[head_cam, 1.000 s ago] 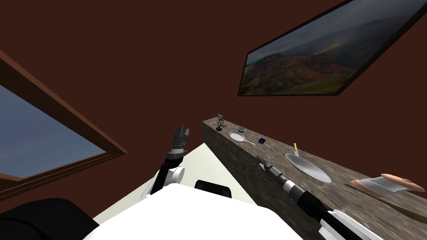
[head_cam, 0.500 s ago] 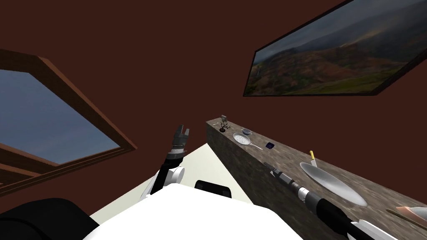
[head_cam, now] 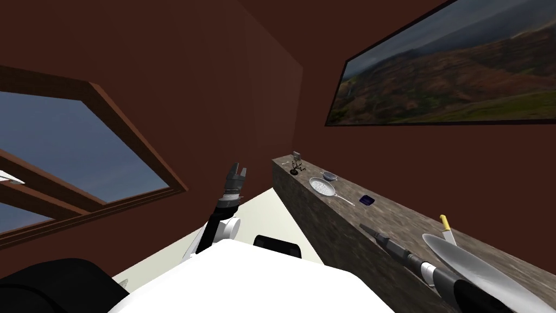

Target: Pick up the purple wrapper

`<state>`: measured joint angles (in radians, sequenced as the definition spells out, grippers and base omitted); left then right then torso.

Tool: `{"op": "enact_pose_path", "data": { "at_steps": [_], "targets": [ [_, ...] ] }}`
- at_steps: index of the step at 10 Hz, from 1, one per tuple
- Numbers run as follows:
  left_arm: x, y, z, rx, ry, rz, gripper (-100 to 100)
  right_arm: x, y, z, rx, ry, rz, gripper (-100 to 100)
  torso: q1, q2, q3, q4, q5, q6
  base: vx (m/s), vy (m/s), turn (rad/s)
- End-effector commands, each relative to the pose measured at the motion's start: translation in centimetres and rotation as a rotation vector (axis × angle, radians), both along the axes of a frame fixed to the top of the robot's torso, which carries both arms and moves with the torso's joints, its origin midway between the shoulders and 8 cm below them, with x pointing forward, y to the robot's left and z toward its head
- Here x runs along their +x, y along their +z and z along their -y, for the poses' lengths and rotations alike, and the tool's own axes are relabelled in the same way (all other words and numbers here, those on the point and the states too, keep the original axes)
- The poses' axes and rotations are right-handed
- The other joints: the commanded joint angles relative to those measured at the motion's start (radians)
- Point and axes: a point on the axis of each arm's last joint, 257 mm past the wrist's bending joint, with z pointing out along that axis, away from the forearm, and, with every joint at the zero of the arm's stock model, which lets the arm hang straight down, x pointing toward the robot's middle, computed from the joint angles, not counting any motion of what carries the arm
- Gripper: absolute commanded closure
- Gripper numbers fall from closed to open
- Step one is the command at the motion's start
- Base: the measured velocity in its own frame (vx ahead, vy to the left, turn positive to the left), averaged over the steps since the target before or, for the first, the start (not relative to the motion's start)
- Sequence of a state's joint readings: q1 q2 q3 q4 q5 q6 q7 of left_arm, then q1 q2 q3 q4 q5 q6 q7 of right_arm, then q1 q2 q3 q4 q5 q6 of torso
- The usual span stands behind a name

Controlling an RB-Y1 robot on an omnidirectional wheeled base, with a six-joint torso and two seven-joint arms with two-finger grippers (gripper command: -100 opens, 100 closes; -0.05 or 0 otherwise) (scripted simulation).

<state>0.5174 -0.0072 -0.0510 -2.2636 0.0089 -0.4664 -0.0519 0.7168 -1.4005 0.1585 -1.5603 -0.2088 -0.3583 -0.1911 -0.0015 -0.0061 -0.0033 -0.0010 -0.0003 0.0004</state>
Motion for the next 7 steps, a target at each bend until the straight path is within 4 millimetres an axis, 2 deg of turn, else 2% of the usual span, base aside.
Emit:
{"op": "enact_pose_path", "data": {
  "at_steps": [1,2,3,4,5,6,7],
  "targets": [
    [0.0,0.0,0.0,0.000,0.000,0.000,0,-0.4,-0.4,1.6,-0.036,-0.003,-0.025,-100,0.000,0.000,0.000,0.000,0.000,0.000,0.073,0.002,0.083],
    [0.0,0.0,0.0,0.000,0.000,0.000,0,-1.8,-0.6,3.8,-0.088,-0.008,-0.071,-100,0.000,0.001,0.000,0.000,0.000,0.000,0.067,0.000,0.148],
    [0.0,0.0,0.0,0.000,0.000,0.000,0,-1.9,-0.6,4.1,-0.092,-0.013,-0.072,-100,0.000,0.001,0.000,0.000,0.000,0.000,0.064,-0.013,0.075],
    [0.0,0.0,0.0,0.000,0.000,0.000,0,-3.3,-0.7,6.3,-0.143,-0.019,-0.118,-100,0.000,0.001,0.001,0.000,0.000,0.000,0.100,-0.010,0.161],
    [0.0,0.0,0.0,0.000,0.000,0.000,0,-3.3,-0.7,6.4,-0.145,-0.021,-0.118,-100,0.000,0.000,0.000,0.000,0.000,0.000,0.088,-0.020,0.088],
    [0.0,0.0,0.0,0.000,0.000,0.000,0,-4.8,-0.7,8.5,-0.194,-0.027,-0.162,-100,-0.001,0.000,0.000,0.000,-0.001,0.000,0.093,-0.039,0.128],
    [0.0,0.0,0.0,0.000,0.000,0.000,0,-4.8,-0.6,8.6,-0.196,-0.029,-0.163,-100,-0.002,-0.001,0.000,0.000,-0.001,0.000,0.075,-0.036,0.079]
  ]
}}
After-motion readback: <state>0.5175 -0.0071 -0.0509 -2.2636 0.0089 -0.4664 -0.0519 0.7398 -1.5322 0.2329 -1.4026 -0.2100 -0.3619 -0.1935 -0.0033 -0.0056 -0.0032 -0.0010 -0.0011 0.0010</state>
